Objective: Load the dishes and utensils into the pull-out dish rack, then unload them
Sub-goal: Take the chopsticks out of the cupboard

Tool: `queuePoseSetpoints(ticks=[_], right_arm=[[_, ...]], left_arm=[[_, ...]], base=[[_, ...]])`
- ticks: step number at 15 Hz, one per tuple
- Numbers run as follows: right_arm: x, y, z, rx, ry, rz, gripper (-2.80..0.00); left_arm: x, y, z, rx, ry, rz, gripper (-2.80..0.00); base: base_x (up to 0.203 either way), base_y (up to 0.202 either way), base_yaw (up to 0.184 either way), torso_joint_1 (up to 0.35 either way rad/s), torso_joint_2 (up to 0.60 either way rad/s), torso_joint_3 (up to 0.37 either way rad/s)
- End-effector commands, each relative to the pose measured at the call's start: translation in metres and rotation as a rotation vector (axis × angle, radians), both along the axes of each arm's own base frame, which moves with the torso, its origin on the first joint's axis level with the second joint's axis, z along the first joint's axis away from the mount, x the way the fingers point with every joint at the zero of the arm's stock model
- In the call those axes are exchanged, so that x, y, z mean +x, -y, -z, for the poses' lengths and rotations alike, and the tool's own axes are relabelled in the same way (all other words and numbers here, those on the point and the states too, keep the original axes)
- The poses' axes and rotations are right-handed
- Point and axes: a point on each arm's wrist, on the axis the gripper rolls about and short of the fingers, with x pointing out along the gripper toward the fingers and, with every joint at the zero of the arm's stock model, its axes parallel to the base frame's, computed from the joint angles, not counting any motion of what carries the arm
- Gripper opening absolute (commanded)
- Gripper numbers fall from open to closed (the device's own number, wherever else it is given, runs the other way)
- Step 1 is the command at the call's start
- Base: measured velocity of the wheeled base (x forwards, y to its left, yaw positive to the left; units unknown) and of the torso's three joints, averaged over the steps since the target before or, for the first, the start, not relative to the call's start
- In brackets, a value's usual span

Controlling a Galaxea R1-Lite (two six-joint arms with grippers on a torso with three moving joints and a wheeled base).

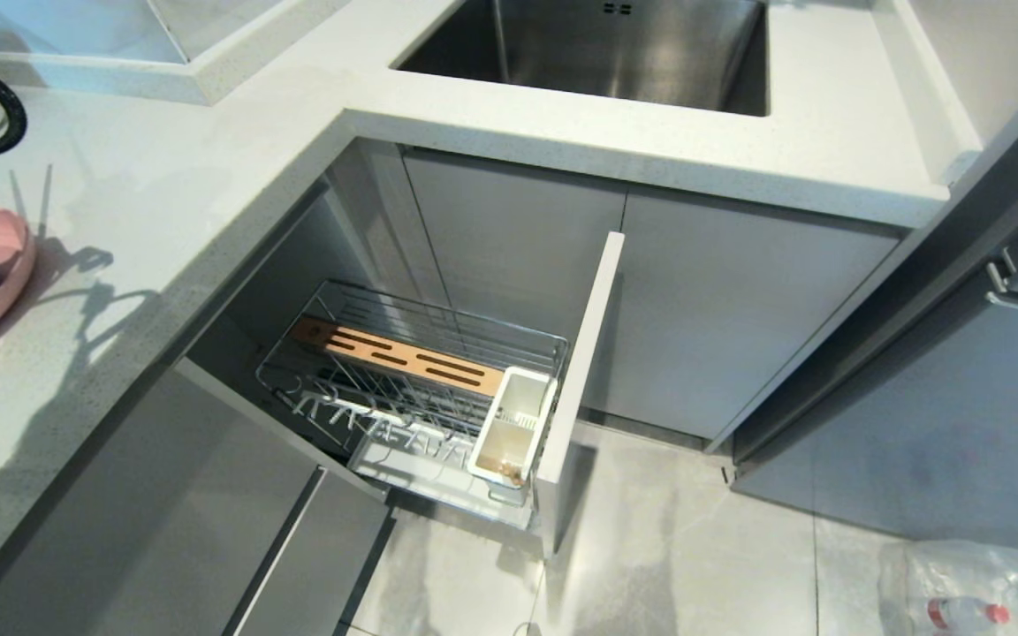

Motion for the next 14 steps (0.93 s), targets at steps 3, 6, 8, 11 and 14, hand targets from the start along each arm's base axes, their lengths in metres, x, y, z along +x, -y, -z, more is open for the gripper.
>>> queuePoseSetpoints(ticks=[3, 6, 8, 11, 14], right_arm=[[0.000, 0.000, 0.000, 0.000, 0.000, -0.001, -2.80], [0.000, 0.000, 0.000, 0.000, 0.000, 0.001, -2.80], [0.000, 0.000, 0.000, 0.000, 0.000, 0.000, -2.80], [0.000, 0.000, 0.000, 0.000, -0.001, 0.000, -2.80], [0.000, 0.000, 0.000, 0.000, 0.000, 0.001, -2.80]], left_arm=[[0.027, -0.005, 0.015, -0.025, -0.016, -0.052, -2.80], [0.044, -0.005, 0.029, -0.028, -0.059, -0.076, -2.80], [0.055, -0.004, 0.037, -0.027, -0.080, -0.094, -2.80], [0.059, -0.004, 0.039, -0.035, -0.070, -0.103, -2.80], [0.062, -0.005, 0.041, -0.038, -0.073, -0.104, -2.80]], base=[[0.000, 0.000, 0.000, 0.000, 0.00, 0.000], [0.000, 0.000, 0.000, 0.000, 0.00, 0.000], [0.000, 0.000, 0.000, 0.000, 0.00, 0.000], [0.000, 0.000, 0.000, 0.000, 0.00, 0.000], [0.000, 0.000, 0.000, 0.000, 0.00, 0.000]])
